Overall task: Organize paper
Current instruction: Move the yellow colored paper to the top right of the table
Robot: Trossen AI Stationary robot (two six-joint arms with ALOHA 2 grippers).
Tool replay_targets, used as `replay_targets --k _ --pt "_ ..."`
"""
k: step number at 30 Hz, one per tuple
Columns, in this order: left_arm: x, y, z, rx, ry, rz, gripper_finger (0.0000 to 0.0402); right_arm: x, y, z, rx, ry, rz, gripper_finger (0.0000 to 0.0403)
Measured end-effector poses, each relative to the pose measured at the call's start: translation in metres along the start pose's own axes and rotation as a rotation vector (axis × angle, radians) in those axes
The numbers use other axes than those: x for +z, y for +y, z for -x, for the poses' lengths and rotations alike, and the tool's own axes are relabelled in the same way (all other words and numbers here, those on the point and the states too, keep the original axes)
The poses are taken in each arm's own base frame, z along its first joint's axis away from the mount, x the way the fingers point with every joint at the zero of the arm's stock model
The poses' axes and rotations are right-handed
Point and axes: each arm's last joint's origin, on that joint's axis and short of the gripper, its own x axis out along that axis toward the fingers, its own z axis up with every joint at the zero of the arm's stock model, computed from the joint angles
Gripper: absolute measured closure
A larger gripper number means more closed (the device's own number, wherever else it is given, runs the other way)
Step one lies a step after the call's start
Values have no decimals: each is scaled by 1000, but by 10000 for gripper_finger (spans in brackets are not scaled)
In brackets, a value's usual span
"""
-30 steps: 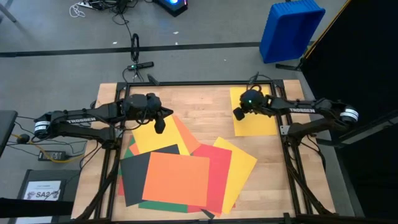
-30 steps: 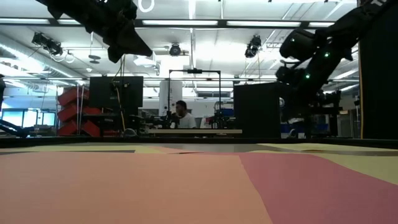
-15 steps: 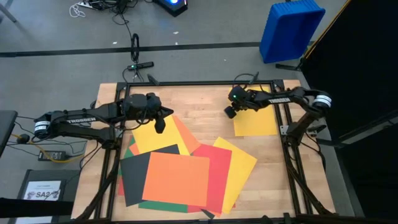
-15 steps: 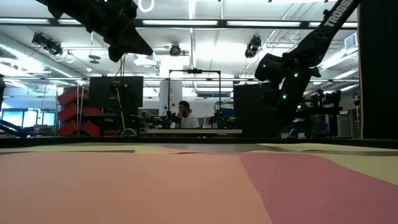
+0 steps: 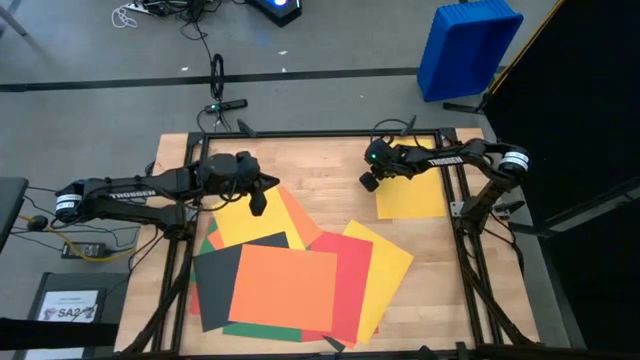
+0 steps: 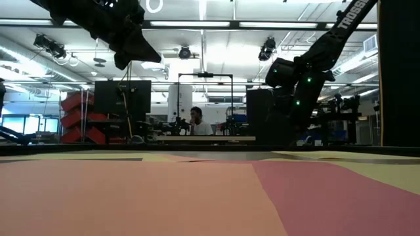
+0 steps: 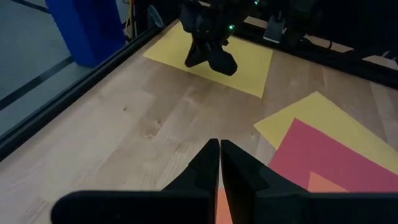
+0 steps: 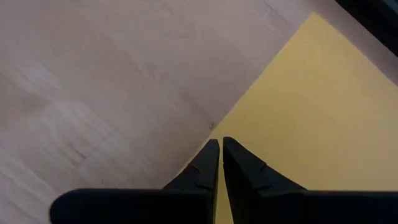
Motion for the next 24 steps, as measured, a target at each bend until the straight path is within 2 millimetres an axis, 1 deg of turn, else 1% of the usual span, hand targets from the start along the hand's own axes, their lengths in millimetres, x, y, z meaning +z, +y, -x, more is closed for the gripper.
replay_targets --k 16,19,24 --pt "1 0 0 -1 -6 0 402 -5 -15 -3 -60 77 -62 403" --pt "1 0 0 -1 -6 0 402 -6 -17 -3 -95 79 -62 403" --pt "1 0 0 -1 -6 0 402 -6 -17 -3 -107 79 -60 403"
